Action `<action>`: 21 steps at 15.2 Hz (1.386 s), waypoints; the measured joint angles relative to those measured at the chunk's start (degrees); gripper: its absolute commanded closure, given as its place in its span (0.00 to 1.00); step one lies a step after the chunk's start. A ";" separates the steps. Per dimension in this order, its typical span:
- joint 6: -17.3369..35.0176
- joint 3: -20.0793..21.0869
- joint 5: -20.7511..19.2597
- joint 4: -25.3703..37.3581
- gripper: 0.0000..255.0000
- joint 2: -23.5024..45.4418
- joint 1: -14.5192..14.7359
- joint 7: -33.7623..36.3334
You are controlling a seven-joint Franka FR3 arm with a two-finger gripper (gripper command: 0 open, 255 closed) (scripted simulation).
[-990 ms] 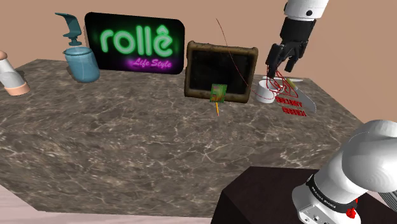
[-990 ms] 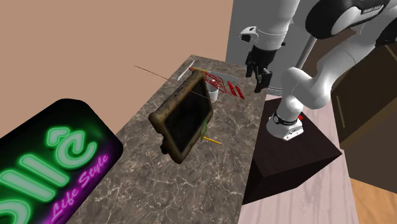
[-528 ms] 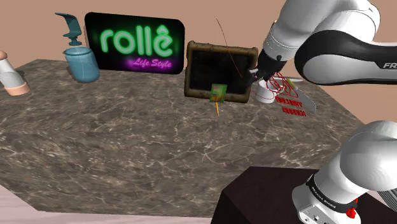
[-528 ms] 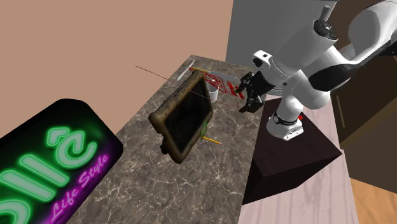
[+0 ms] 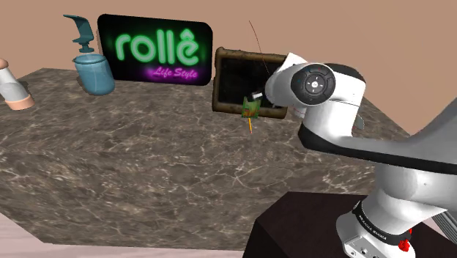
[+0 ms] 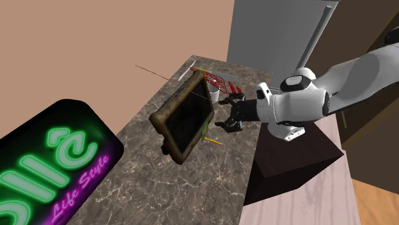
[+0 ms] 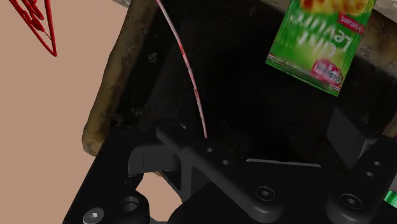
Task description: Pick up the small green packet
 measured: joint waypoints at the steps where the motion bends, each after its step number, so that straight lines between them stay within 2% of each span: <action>1: 3.77 5.50 -1.83 0.43 0.00 -2.58 -5.73 5.11; 3: 10.13 15.83 -3.44 2.18 0.00 -10.03 -16.35 15.05; 4: 11.60 18.97 -3.37 3.47 0.00 -12.54 -19.78 17.92; 5: 12.82 20.99 -3.25 3.88 0.00 -14.11 -21.84 19.74; 7: 13.86 23.28 -2.91 4.05 0.00 -15.66 -23.47 21.70; 12: 15.83 27.73 -1.99 3.42 0.00 -17.95 -25.38 25.34; 13: 15.87 28.02 -1.91 3.46 1.00 -18.05 -25.48 25.55; 21: 15.88 28.27 -1.84 3.49 1.00 -18.13 -25.54 25.74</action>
